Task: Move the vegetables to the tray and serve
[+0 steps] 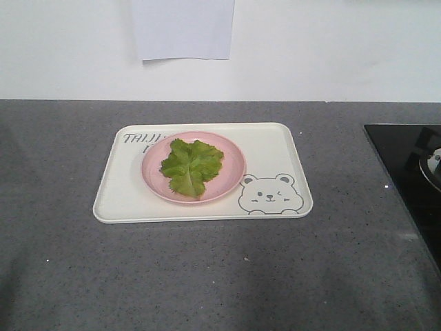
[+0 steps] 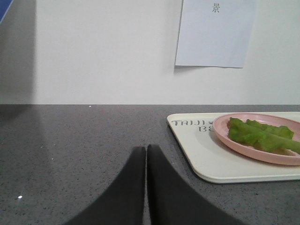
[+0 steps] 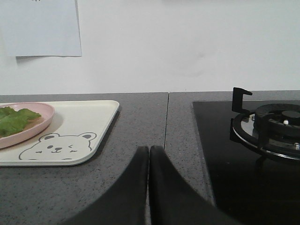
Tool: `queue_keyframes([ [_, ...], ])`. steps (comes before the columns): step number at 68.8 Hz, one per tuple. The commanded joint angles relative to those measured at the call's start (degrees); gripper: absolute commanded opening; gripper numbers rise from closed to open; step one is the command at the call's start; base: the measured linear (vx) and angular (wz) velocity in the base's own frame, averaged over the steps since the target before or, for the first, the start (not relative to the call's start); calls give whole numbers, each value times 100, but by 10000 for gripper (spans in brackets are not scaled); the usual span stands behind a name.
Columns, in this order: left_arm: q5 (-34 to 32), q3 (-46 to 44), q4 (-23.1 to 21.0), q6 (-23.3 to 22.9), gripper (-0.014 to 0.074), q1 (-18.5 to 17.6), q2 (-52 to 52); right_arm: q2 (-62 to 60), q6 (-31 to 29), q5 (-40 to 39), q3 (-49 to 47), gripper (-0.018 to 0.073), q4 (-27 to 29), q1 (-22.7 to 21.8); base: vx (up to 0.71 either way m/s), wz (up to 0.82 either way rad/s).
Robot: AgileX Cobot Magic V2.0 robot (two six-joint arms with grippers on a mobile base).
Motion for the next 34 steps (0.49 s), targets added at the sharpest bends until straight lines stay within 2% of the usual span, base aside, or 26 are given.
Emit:
queue_keyframes([
  [1, -415, 57, -50, 0, -6, 18, -82, -6, 8, -459, 36, -7, -62, -30, 0, 0],
  [34, -415, 57, -50, 0, -6, 18, -82, -6, 8, -459, 36, -7, -62, -30, 0, 0],
])
